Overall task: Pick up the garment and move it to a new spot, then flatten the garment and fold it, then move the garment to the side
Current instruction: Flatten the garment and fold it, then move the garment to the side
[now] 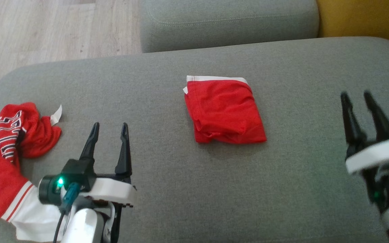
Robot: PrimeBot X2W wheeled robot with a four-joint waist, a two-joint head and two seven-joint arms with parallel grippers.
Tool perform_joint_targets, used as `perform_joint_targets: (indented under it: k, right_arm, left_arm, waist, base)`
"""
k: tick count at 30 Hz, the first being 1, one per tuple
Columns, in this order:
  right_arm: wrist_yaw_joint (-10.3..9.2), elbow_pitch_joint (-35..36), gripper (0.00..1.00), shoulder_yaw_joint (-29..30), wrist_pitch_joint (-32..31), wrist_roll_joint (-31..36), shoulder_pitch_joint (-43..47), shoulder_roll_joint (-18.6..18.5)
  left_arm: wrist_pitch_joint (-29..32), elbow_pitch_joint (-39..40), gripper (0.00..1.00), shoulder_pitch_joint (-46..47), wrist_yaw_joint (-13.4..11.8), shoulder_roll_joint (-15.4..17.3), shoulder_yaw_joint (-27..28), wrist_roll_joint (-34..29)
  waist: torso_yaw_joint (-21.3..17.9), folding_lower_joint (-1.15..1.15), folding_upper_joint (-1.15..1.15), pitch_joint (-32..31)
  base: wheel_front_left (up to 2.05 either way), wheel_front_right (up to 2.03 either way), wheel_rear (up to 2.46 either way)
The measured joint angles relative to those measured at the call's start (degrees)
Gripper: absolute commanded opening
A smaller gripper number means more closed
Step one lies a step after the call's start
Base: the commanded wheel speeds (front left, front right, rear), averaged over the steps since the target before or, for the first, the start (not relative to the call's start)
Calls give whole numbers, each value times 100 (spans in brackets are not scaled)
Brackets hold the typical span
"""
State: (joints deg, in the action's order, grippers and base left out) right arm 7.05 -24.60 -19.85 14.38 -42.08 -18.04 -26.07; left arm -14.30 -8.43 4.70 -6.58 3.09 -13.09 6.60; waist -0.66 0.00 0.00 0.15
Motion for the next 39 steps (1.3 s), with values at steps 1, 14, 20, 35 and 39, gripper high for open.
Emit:
perform_joint_targets:
  k: [1, 14, 20, 35, 39]
  right_arm:
    - [0, 38, 100, 215, 0, 244, 208, 135]
    - [0, 353, 100, 1318, -57, 1700, 1268, 1099]
    - [0, 280, 100, 1227, -430, 1648, 1078, 1115]
    - [1, -1697, 100, -31, -1908, 547, -1903, 715]
    - [1, -2346, 100, -315, -2407, 79, -2294, 664]
  left_arm:
    - [0, -47, 100, -7, 0, 0, 33, -20]
    - [0, -129, 100, -124, 10, -5, 113, -146]
    - [0, -125, 100, -108, 4, -9, 90, -199]
    - [0, -108, 100, 412, -177, -32, -497, -33]
    - [0, -109, 100, 431, -260, -33, -667, 25]
  waist:
    - [-7, 0, 0, -9]
    - [47, 0, 0, -2]
    - [129, 0, 0, 104]
    - [869, 0, 0, 760]
    - [1171, 0, 0, 896]
  base:
    - [0, 0, 0]
    - [0, 0, 0]
    - [0, 0, 0]
    - [0, 0, 0]
    - [0, 0, 0]
